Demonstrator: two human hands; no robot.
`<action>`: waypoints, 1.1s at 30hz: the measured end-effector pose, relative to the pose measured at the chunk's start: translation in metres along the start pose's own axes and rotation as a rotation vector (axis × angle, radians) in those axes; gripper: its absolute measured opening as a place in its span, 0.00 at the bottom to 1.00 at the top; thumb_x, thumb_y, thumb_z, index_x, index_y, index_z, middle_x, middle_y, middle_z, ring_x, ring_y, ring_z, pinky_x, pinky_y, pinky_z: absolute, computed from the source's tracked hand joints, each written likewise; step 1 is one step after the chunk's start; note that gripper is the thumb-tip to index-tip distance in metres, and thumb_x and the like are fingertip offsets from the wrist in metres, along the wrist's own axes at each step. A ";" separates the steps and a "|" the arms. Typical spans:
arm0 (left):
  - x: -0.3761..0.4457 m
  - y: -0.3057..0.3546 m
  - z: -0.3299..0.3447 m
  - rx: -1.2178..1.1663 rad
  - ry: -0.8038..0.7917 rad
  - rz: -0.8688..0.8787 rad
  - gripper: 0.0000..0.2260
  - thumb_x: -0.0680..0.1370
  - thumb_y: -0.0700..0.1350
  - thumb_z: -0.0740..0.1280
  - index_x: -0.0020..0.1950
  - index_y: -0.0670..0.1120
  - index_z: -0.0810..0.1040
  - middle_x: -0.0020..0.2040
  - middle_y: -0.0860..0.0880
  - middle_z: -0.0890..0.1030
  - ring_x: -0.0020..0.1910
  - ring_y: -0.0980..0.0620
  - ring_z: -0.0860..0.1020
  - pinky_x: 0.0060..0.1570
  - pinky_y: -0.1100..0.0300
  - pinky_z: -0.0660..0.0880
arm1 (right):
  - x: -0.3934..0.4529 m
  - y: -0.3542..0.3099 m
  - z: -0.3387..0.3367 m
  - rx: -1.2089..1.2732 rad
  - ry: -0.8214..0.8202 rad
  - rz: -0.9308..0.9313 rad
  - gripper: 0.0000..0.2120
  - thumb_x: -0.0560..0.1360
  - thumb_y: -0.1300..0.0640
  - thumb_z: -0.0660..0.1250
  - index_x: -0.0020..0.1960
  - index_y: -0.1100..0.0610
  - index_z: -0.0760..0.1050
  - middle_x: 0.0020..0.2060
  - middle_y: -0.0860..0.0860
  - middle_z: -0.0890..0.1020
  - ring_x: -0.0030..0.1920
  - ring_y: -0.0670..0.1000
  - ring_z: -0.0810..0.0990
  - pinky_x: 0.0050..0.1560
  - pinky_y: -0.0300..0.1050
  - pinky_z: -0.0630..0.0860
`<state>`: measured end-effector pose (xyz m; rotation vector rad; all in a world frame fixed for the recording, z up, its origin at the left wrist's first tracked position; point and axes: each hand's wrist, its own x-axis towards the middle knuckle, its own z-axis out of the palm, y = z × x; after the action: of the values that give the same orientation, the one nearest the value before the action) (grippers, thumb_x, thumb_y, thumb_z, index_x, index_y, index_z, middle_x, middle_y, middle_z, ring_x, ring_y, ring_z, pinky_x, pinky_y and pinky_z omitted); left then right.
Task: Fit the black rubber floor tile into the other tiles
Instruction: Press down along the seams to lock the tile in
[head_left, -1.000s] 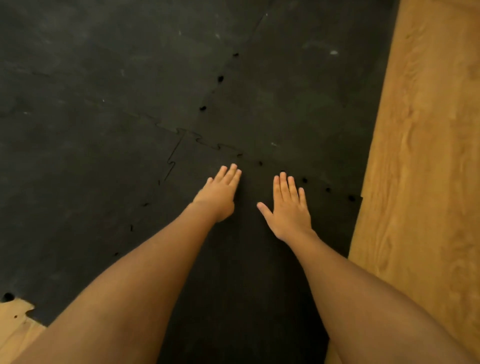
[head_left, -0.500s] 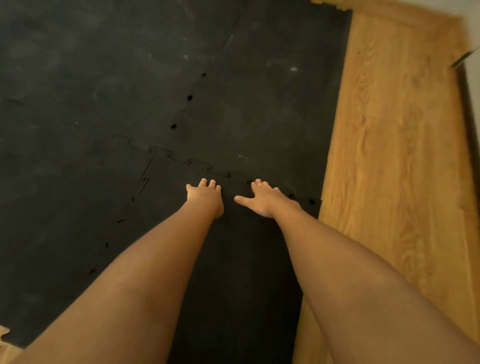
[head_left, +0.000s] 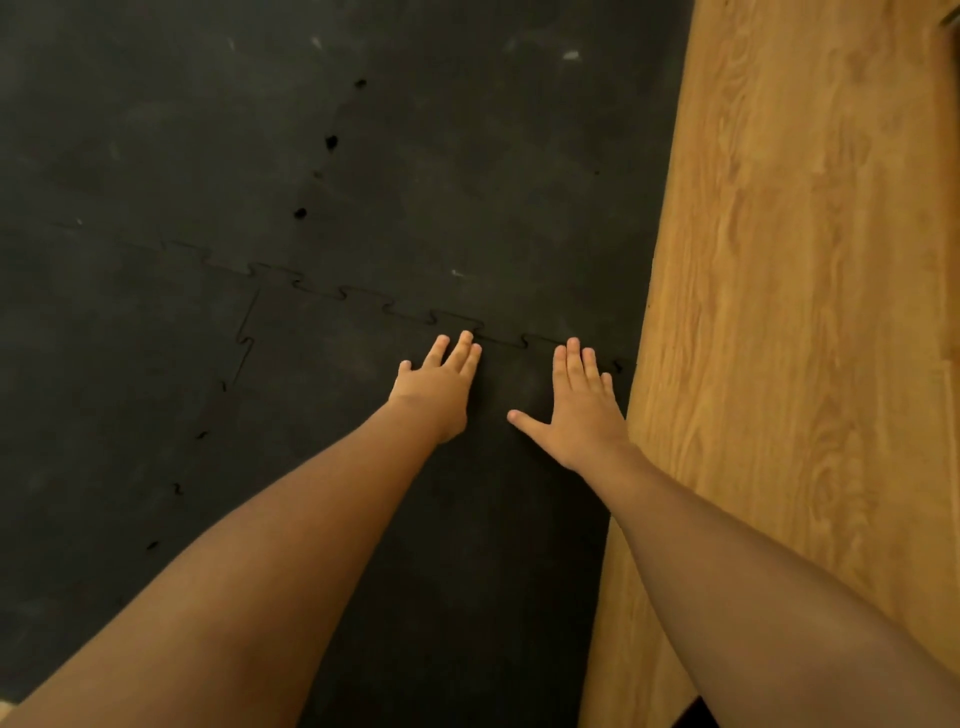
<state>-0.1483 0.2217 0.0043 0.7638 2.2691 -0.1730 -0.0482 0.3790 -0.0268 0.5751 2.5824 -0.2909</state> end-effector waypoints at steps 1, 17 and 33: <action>-0.001 0.002 -0.001 -0.009 -0.005 0.000 0.41 0.76 0.35 0.62 0.78 0.50 0.37 0.78 0.52 0.35 0.77 0.47 0.37 0.73 0.39 0.51 | 0.000 0.002 -0.004 0.005 -0.017 -0.014 0.52 0.72 0.28 0.59 0.79 0.56 0.37 0.80 0.53 0.39 0.78 0.55 0.39 0.74 0.55 0.42; -0.004 0.055 0.009 0.009 -0.010 0.046 0.41 0.77 0.37 0.64 0.78 0.53 0.39 0.79 0.50 0.36 0.76 0.43 0.36 0.71 0.32 0.48 | -0.025 0.039 -0.028 0.107 -0.125 0.139 0.44 0.77 0.31 0.53 0.80 0.57 0.42 0.80 0.54 0.43 0.79 0.54 0.45 0.76 0.53 0.46; -0.005 0.046 -0.005 -0.041 -0.089 0.099 0.42 0.75 0.32 0.62 0.78 0.53 0.40 0.79 0.51 0.35 0.76 0.43 0.36 0.71 0.33 0.48 | -0.021 0.039 -0.039 0.071 -0.211 0.101 0.49 0.74 0.29 0.57 0.80 0.58 0.42 0.80 0.56 0.43 0.79 0.55 0.44 0.76 0.53 0.47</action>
<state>-0.1221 0.2587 0.0152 0.8290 2.1399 -0.1117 -0.0299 0.4188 0.0136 0.6612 2.3400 -0.3881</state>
